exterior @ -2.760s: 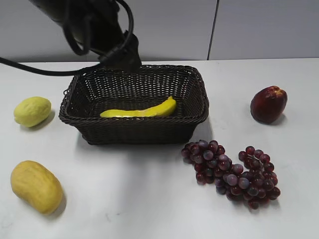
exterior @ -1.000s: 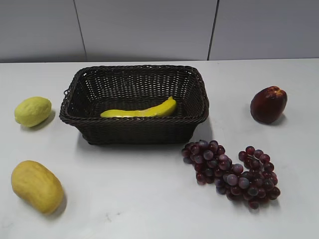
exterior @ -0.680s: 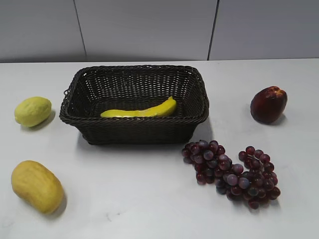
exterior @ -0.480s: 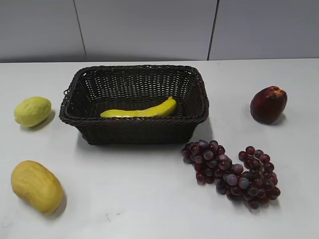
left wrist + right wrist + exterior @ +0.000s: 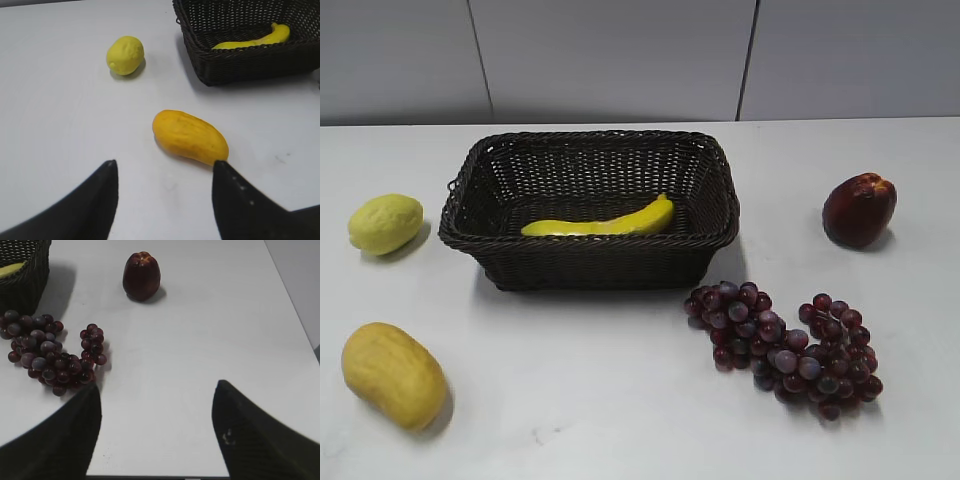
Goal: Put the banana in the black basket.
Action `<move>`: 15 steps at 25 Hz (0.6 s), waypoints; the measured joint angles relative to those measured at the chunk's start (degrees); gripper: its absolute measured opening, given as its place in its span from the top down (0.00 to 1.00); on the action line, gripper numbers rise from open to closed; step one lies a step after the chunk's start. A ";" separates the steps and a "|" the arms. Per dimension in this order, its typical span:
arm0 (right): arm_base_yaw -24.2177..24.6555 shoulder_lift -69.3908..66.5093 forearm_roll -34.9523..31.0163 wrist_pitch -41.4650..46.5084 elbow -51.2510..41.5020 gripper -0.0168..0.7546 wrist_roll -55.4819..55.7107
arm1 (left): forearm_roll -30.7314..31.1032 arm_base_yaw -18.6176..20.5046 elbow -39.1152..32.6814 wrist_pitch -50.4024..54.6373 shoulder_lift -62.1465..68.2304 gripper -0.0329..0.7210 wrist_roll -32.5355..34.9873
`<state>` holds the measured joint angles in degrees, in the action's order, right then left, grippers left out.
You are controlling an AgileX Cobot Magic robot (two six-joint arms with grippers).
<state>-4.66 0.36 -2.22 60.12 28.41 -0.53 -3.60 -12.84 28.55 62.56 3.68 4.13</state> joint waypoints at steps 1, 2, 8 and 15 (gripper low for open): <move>0.00 0.00 0.00 0.00 0.00 0.26 0.00 | 0.00 0.00 0.00 0.00 0.00 0.18 0.00; 0.00 0.00 0.00 0.00 0.00 0.26 0.00 | 0.00 0.00 0.00 0.00 0.00 0.18 0.00; 0.00 0.00 0.00 0.00 0.00 0.26 0.00 | 0.00 0.67 0.00 -0.04 -0.60 0.19 0.00; 0.00 0.00 0.00 0.00 0.00 0.26 0.00 | -0.05 5.63 0.00 -0.23 -3.93 0.21 0.00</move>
<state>-4.66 0.36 -2.22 60.12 28.41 -0.53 -3.65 -7.21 28.55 62.33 -0.25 4.13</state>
